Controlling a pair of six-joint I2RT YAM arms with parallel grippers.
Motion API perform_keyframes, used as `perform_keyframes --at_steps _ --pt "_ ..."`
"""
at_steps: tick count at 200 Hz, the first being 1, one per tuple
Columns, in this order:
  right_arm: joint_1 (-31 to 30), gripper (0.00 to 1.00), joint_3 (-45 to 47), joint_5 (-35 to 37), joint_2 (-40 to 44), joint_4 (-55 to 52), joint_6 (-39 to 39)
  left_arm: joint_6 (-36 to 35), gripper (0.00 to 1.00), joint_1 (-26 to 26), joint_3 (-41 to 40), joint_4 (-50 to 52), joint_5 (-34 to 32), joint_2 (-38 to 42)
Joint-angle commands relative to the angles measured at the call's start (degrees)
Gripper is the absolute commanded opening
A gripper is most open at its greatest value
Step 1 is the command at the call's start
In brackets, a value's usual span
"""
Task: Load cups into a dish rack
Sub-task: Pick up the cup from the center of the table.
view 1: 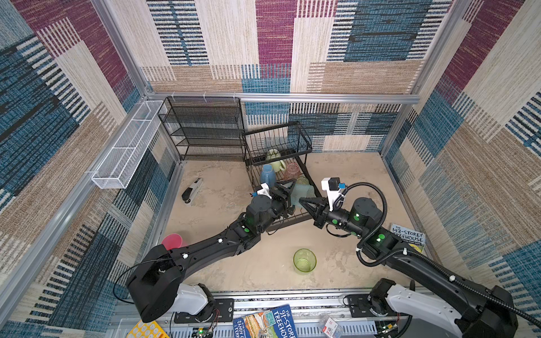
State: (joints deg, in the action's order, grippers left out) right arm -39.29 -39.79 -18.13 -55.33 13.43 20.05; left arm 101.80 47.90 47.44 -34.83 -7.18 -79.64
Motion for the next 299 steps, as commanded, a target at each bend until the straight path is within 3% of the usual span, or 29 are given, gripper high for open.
perform_keyframes --at_steps 1,58,85,105,108,121,143,189,232,299 --pt "-0.05 0.00 0.14 -1.27 -0.05 2.18 -0.19 0.86 0.80 0.09 0.02 -4.19 -1.30 -0.48" --pt "0.00 0.00 0.53 -1.49 -0.63 2.57 -0.06 0.33 0.74 0.39 0.24 -5.21 -1.87 -1.35" --pt "0.00 0.07 0.85 -0.06 -0.17 1.67 -0.07 -1.87 0.67 0.36 0.11 -5.76 -2.45 -1.29" --pt "0.00 0.23 1.02 1.58 0.30 0.50 0.15 -5.98 0.64 0.31 0.39 -2.96 -3.96 0.04" --pt "0.00 0.31 0.99 1.91 0.42 0.25 0.32 -6.82 0.64 0.35 0.45 -2.44 -4.24 0.27" --pt "0.00 0.46 1.03 2.62 0.71 -0.72 0.63 -9.55 0.64 0.35 0.60 -0.86 -5.49 1.11" --pt "0.00 0.54 1.03 4.11 0.71 -3.18 0.86 -12.99 0.62 0.35 0.25 3.08 -7.20 1.74" --pt "1.08 0.56 0.86 6.57 1.56 -7.97 1.20 -24.03 0.60 0.30 0.55 7.47 -10.86 2.96" --pt "5.67 0.56 -1.84 7.38 1.09 -14.47 1.43 -37.65 0.59 0.44 2.17 11.84 -13.85 3.81" --pt "14.84 0.56 -3.98 6.94 -1.87 -21.67 3.11 -65.34 0.58 1.31 7.02 17.17 -18.80 -0.41"
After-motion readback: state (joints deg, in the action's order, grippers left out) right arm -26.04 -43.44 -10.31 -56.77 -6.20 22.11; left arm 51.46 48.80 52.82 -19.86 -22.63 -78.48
